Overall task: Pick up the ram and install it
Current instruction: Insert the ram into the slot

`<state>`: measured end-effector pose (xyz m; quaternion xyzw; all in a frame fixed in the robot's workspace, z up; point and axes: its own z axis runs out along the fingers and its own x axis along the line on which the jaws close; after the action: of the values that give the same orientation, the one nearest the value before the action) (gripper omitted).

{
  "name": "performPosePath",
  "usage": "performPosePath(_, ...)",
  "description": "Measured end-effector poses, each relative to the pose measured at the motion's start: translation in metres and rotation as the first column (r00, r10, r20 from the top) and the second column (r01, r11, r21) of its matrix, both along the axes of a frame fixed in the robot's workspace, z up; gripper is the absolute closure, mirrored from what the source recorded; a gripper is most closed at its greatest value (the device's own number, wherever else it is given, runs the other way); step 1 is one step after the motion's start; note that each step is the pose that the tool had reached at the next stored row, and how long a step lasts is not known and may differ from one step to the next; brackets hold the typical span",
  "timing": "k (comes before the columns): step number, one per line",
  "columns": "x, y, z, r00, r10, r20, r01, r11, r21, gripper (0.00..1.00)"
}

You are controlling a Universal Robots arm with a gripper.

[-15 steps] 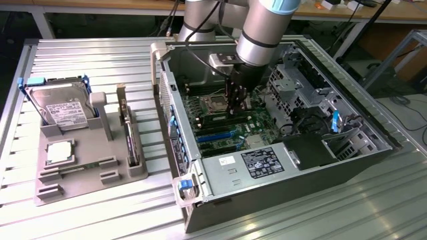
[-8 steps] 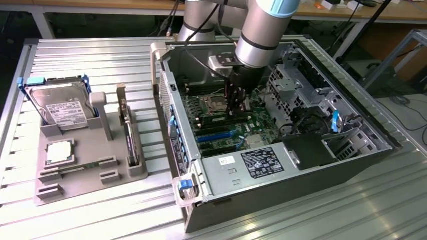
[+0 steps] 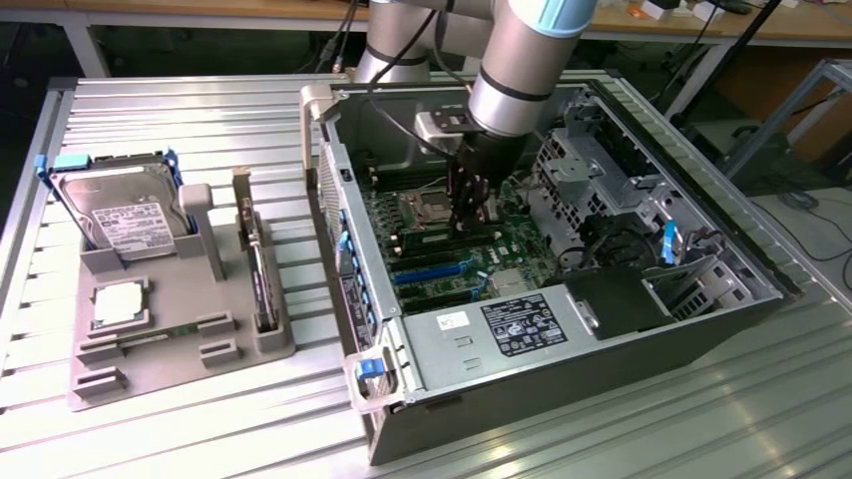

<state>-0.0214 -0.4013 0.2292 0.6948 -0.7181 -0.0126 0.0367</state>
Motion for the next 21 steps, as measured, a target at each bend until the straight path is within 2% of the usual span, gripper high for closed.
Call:
performPosePath(2,0.0000,-0.0016,0.0000,1.0000,0.000,0.0000,0.000,1.0000,0.0000,0.86)
performPosePath(5,0.0011,-0.0017,-0.0004,1.0000,0.000,0.0000,0.000,1.0000,-0.0001,0.86)
performPosePath(8,0.0012,0.0007,-0.0004,1.0000,0.000,0.0000,0.000,1.0000,-0.0008,0.86)
performPosePath(12,0.0011,-0.0006,-0.0005,1.0000,0.000,0.0000,0.000,1.0000,-0.0007,0.86)
performPosePath(21,0.0012,-0.0007,-0.0013,1.0000,0.000,-0.0001,0.000,1.0000,-0.0009,0.86)
